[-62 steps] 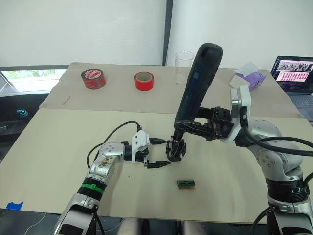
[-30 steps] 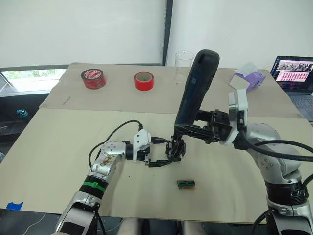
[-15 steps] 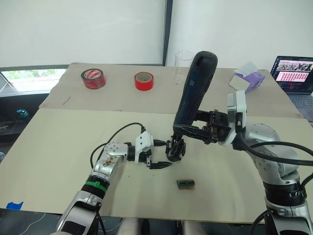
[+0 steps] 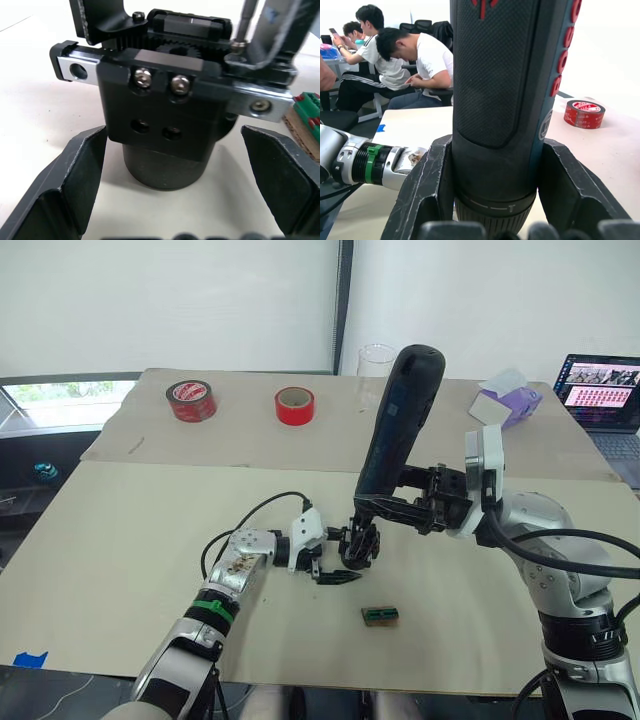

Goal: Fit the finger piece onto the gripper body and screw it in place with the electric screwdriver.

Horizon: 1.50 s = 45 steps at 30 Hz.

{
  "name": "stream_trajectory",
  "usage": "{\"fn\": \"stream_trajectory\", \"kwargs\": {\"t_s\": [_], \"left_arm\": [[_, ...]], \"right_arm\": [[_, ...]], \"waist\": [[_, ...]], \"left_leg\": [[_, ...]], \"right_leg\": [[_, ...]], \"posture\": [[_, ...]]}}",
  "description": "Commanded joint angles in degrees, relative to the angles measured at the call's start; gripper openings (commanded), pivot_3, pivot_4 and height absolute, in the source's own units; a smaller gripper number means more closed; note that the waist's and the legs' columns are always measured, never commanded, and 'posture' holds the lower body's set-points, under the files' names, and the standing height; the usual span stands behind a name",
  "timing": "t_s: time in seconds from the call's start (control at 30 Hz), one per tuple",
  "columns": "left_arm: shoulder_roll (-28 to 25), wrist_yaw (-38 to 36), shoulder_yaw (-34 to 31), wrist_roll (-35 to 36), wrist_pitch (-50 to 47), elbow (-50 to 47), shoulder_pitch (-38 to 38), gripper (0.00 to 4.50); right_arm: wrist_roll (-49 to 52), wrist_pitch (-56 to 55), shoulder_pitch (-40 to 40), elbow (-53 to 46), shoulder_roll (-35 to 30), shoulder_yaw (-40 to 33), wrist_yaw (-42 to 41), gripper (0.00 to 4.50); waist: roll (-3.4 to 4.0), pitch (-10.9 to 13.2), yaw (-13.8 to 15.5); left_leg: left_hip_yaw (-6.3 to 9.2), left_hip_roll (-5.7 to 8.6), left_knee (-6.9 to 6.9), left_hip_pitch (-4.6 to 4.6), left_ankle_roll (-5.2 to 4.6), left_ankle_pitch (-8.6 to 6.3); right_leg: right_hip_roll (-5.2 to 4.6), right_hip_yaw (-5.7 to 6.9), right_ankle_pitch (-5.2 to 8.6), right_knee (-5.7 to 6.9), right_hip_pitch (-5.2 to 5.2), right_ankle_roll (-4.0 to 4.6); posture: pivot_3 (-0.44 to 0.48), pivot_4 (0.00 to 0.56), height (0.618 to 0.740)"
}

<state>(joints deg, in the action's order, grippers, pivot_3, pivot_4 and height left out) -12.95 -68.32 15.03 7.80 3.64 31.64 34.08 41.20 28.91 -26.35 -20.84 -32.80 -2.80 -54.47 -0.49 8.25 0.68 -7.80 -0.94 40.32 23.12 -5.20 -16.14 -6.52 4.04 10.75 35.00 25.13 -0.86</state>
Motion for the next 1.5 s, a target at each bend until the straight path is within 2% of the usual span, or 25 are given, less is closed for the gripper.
{"fn": "stream_trajectory", "kwargs": {"t_s": [0.03,0.33,0.43,0.53,1.13,1.5], "left_arm": [[1.09,-0.36,0.39,-0.54,2.08,1.32,1.96,4.50],[1.50,-0.86,1.07,-2.17,4.42,4.72,2.86,4.50],[0.85,-0.67,1.19,-2.85,5.27,5.13,2.39,3.71],[0.48,0.17,1.28,-3.61,5.75,5.67,2.18,2.38],[1.56,-0.20,1.67,-3.93,4.90,7.72,2.27,2.35],[1.50,-1.45,1.63,-3.58,4.67,8.40,2.27,2.35]], "right_arm": [[0.16,-0.76,-0.58,-1.80,-0.64,-1.05,0.16,1.92],[-0.10,-0.68,-0.78,-1.63,-0.44,-0.70,0.56,1.92],[-0.18,-0.65,-0.81,-1.52,-0.44,-0.60,0.63,1.92],[-0.23,-0.57,-0.75,-1.49,-0.48,-0.49,0.69,1.92],[-3.90,0.54,0.00,0.03,-0.86,3.74,1.43,1.92],[-5.51,2.79,1.96,1.95,-0.58,7.39,2.90,1.92]], "waist": [[0.00,0.00,0.00],[0.00,0.00,-0.03],[0.00,0.00,-0.03],[0.00,0.00,-0.07],[-0.04,-0.05,-0.07],[-0.38,-0.64,-0.07]], "left_leg": [[0.00,0.00,0.01,0.00,0.00,0.00],[0.00,-0.01,0.01,0.00,-0.03,-0.01],[0.00,-0.01,0.01,0.00,-0.03,-0.01],[0.01,-0.01,0.01,-0.01,-0.03,-0.02],[0.02,-0.02,0.00,-0.21,-0.05,-0.03],[0.07,-0.04,-0.02,-0.29,-0.05,-0.04]], "right_leg": [[0.00,0.00,0.00,0.00,0.00,0.00],[0.00,0.01,0.00,0.01,0.00,0.00],[-0.01,0.00,0.00,0.01,0.00,0.00],[0.00,0.00,0.00,0.01,0.00,0.00],[-0.02,0.00,-0.01,0.00,-0.17,0.01],[-0.04,0.00,0.01,-0.01,-0.22,0.03]], "posture": [[0.000,0.150,0.740],[0.000,0.150,0.740],[0.000,0.150,0.740],[0.000,0.150,0.740],[0.000,0.150,0.740],[0.000,0.150,0.740]]}}
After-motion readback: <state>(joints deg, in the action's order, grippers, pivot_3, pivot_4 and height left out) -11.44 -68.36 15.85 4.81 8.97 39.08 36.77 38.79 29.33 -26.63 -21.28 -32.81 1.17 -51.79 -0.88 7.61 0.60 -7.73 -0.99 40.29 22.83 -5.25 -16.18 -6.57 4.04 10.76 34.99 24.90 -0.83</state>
